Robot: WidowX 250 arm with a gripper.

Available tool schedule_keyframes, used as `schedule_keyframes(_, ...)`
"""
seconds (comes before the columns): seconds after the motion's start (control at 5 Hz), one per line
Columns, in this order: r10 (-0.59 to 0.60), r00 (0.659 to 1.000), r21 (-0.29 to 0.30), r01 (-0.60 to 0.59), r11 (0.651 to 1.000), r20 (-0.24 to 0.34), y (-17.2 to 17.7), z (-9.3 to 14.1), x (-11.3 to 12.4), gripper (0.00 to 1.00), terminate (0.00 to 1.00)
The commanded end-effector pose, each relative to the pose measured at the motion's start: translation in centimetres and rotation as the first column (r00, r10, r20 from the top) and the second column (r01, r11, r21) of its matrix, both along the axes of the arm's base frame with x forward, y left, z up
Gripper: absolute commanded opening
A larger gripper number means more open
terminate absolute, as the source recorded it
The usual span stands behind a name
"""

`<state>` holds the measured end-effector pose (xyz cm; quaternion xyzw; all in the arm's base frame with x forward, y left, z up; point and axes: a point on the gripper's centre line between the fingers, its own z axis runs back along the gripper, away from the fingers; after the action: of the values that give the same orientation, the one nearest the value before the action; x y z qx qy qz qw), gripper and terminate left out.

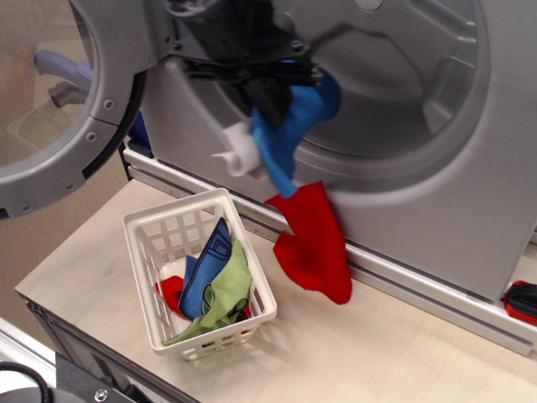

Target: Put clothes in laundry machine

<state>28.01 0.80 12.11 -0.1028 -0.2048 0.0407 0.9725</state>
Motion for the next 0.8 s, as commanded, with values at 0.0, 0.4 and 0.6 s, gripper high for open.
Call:
schedule_keyframes(0.0, 0.02, 0.992, 0.011, -0.021, 1.0, 0.128, -0.5, 1.9, 4.4, 0.0, 0.0)
schedule_keyframes(0.4, 0.07, 0.983, 0.025, -0.076, 0.997, 0.167, 0.2, 1.4, 8.0, 0.0, 0.0)
schedule_keyframes(0.6, 0.108, 0.976, 0.041, -0.118, 0.992, 0.191, 0.8, 0.8, 9.1, 0.0, 0.0)
